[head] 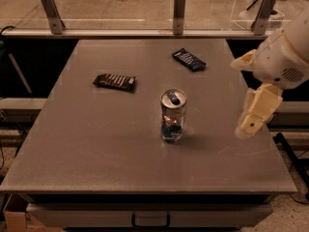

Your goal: Move redbull can near rxbar chocolate

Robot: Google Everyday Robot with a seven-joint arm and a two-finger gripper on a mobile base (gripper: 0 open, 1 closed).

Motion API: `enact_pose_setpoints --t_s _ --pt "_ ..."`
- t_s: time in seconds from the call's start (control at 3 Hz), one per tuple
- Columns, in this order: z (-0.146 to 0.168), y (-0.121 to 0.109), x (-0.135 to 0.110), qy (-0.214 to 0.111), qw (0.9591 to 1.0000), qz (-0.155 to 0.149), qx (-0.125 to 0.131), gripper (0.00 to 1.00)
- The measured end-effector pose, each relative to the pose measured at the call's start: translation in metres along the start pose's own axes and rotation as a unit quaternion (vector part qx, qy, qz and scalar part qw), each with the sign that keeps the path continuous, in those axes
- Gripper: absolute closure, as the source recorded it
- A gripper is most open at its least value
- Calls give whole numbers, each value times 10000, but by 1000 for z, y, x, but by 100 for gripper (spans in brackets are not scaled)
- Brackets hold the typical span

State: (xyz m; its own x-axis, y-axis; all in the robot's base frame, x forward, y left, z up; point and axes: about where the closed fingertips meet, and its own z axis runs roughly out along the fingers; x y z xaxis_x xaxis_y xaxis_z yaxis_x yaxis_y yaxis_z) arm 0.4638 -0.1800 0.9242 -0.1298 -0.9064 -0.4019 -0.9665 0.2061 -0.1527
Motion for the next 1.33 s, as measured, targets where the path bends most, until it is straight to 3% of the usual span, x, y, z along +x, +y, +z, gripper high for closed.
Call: enact_pose_setpoints --t_s 0.33,0.67,1.0,1.33 --pt "42 10 -24 -846 9947 -90 -582 0" --pt "74 27 -53 -1696 9794 -212 -1077 0" --pt "101 45 -88 -2522 9559 -378 -1455 1" --pt "109 52 -108 -2935 9415 -466 -1588 23"
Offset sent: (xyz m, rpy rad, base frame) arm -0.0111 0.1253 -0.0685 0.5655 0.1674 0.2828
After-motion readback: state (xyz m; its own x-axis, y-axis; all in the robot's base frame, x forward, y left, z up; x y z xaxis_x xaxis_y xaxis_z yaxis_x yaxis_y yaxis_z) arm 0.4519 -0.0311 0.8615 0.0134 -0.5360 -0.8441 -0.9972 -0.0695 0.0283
